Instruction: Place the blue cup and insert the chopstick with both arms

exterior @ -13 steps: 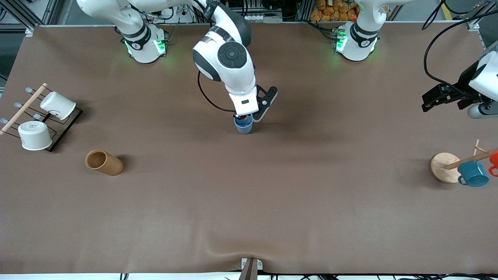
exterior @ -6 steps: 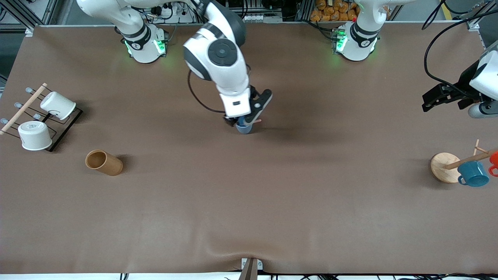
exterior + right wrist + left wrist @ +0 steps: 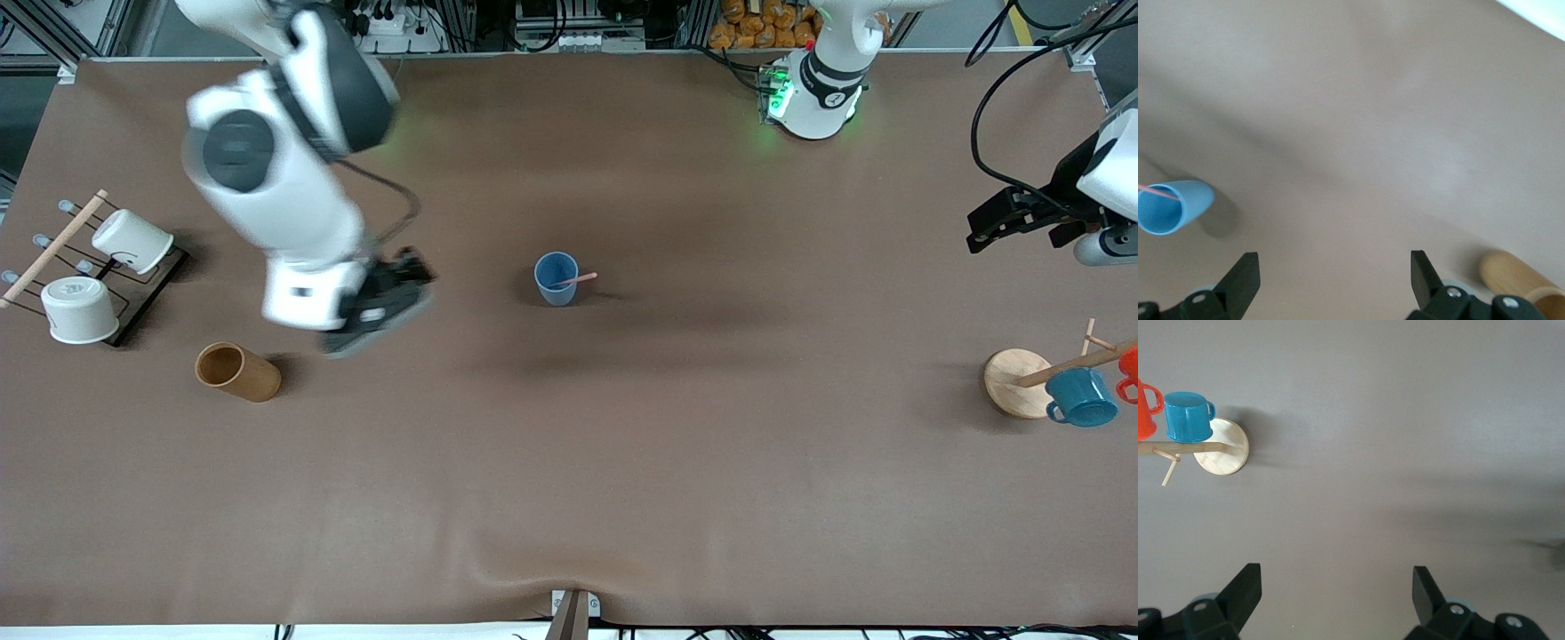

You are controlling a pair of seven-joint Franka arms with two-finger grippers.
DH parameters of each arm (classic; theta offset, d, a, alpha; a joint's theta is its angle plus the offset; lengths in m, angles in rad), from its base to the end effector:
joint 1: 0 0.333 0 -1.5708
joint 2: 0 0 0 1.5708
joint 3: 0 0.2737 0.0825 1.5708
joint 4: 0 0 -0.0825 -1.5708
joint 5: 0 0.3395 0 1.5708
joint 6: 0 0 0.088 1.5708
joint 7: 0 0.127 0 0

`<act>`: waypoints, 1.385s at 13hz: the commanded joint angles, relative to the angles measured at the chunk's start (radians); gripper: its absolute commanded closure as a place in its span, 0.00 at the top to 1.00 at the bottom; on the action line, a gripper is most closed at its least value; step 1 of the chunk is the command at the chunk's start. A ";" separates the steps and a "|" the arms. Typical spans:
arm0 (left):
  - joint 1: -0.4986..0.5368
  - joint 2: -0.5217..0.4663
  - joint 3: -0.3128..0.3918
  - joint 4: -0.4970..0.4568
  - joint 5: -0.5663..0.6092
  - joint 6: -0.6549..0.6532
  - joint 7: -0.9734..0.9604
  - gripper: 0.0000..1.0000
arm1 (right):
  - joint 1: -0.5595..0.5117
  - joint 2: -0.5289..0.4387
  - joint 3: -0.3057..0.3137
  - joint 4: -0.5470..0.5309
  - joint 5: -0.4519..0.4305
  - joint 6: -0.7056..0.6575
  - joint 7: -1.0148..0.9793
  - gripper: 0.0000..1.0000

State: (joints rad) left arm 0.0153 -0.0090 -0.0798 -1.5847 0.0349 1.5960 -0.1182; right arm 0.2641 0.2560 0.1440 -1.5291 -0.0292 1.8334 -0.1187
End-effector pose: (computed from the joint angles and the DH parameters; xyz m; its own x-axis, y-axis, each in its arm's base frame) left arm 0.5097 -0.0287 0.5631 0.9983 0.0527 0.0243 0.0535 -0.9980 -0.0330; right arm 0.5476 0.2254 0.4641 0.8626 0.5032 0.0515 0.5039 -0.8637 -0.0017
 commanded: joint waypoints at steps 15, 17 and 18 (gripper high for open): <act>-0.008 -0.029 -0.011 0.029 -0.016 -0.044 0.015 1.00 | -0.246 -0.285 -0.190 0.001 0.092 -0.387 0.183 1.00; -0.009 -0.026 -0.012 0.037 -0.016 -0.045 0.015 1.00 | -0.247 -0.285 -0.192 0.001 0.092 -0.387 0.177 1.00; -0.011 -0.028 -0.015 0.037 -0.020 -0.047 0.015 1.00 | -0.247 -0.285 -0.192 0.000 0.092 -0.387 0.175 1.00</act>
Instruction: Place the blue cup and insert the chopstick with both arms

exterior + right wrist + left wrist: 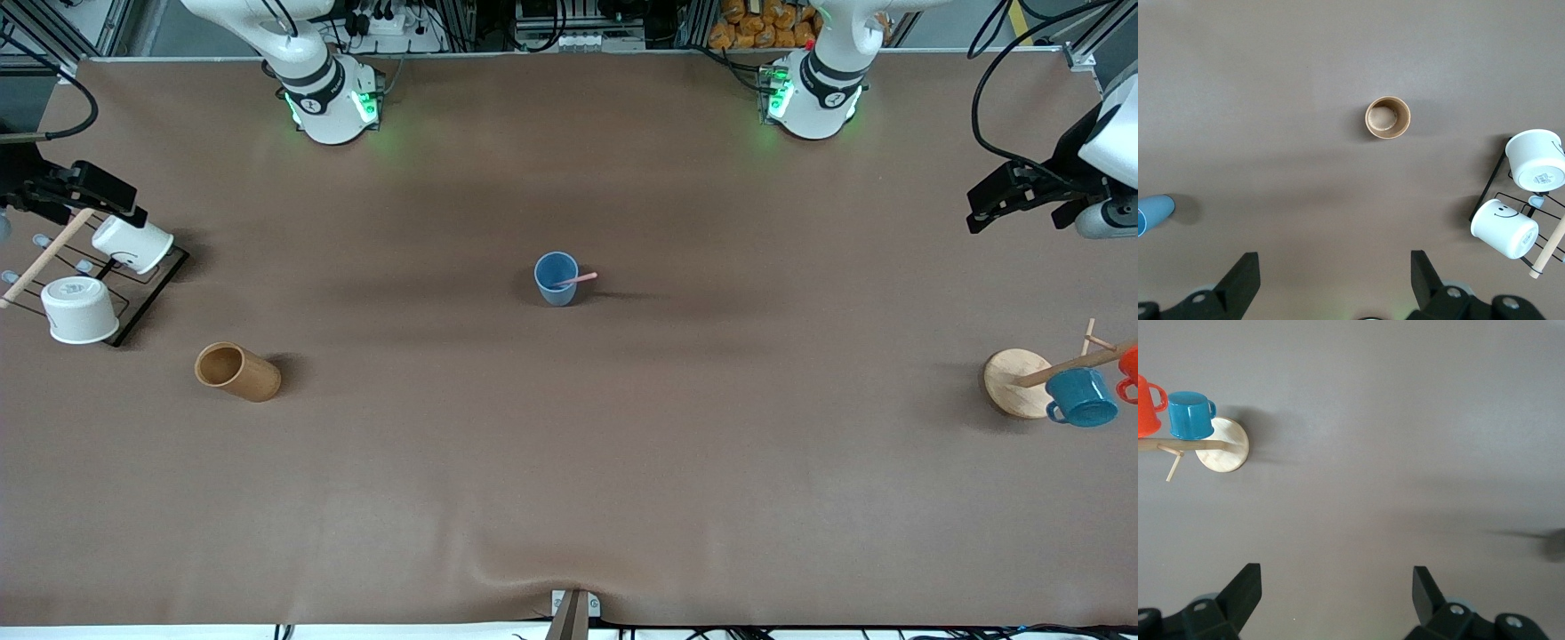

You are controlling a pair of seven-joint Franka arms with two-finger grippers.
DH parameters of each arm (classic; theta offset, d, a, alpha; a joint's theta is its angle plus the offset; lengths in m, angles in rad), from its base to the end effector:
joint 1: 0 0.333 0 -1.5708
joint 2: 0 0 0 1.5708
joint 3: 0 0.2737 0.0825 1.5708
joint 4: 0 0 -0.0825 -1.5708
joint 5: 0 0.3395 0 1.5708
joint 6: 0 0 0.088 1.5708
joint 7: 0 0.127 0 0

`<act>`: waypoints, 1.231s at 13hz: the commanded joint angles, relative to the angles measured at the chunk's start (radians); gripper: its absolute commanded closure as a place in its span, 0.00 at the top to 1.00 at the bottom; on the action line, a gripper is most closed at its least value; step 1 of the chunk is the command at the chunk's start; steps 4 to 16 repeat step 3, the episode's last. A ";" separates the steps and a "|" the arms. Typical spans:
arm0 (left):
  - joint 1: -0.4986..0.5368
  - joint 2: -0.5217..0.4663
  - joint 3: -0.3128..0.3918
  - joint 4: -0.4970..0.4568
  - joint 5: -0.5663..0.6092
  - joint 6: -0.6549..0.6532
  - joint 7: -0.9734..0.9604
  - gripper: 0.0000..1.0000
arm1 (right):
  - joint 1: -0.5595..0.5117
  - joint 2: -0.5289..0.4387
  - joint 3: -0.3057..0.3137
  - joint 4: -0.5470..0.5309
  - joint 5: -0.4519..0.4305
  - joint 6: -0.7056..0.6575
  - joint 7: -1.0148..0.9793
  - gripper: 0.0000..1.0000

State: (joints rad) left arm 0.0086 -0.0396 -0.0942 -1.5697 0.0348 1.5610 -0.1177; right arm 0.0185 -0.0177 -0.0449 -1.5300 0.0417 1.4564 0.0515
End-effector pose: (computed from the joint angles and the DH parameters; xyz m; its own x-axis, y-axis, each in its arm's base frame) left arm 0.4979 -0.0391 0.5818 0.9989 0.0324 0.0350 0.0336 -0.9988 -0.0346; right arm 0.4925 -0.0075 0.5787 0.9957 -0.0729 -0.0579 -0.0753 -0.9964 -0.0395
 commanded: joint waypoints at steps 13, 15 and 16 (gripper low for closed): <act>0.001 -0.002 -0.006 0.022 -0.082 -0.048 0.001 1.00 | 0.000 -0.013 -0.001 0.001 0.021 -0.008 0.005 1.00; 0.001 -0.002 -0.006 0.022 -0.082 -0.048 0.001 1.00 | 0.000 -0.013 -0.001 0.001 0.021 -0.008 0.005 1.00; 0.001 -0.002 -0.006 0.022 -0.082 -0.048 0.001 1.00 | 0.000 -0.013 -0.001 0.001 0.021 -0.008 0.005 1.00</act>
